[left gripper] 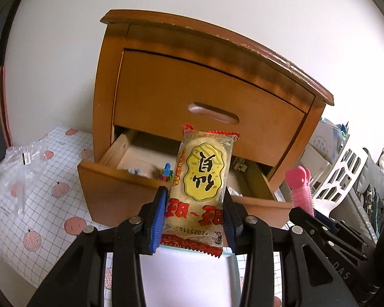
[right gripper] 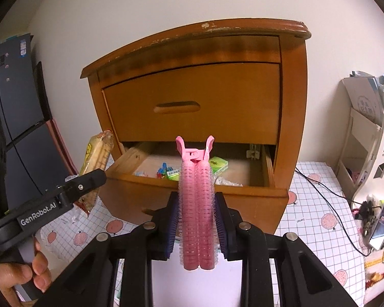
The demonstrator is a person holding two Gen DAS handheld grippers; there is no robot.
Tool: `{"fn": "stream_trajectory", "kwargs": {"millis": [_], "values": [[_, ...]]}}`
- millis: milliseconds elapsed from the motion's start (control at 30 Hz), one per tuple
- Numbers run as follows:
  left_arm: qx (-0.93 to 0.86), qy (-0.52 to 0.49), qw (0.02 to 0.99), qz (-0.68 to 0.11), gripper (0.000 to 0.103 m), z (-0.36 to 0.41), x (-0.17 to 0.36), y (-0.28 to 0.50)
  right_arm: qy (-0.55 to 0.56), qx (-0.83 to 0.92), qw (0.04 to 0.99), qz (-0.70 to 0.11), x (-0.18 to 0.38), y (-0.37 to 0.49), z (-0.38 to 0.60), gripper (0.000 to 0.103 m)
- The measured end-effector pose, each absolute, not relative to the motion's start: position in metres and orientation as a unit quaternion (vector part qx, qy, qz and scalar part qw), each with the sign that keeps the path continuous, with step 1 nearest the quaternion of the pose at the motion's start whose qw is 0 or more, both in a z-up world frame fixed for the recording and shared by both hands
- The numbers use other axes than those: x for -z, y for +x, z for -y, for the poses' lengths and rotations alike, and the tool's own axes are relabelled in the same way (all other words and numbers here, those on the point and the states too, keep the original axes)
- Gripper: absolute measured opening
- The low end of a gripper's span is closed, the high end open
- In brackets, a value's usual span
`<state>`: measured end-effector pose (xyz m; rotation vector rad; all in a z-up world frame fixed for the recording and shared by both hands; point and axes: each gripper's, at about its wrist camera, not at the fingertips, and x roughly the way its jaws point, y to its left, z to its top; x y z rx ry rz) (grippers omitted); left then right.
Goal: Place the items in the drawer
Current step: 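Carry the snack bag and pink roller up into the open drawer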
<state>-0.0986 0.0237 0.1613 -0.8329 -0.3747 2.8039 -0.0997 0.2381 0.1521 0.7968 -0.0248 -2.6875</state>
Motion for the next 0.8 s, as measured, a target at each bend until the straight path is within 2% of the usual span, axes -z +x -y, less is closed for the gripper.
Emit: {"fn": "stream_trajectory", "kwargs": {"millis": [800], "values": [[-0.949,-0.286,0.073,0.111,0.041,-0.015,-0.172,-0.163,0.284,0.944,0.168,-0.007,-0.170,-0.165,-0.231,0.029]]}}
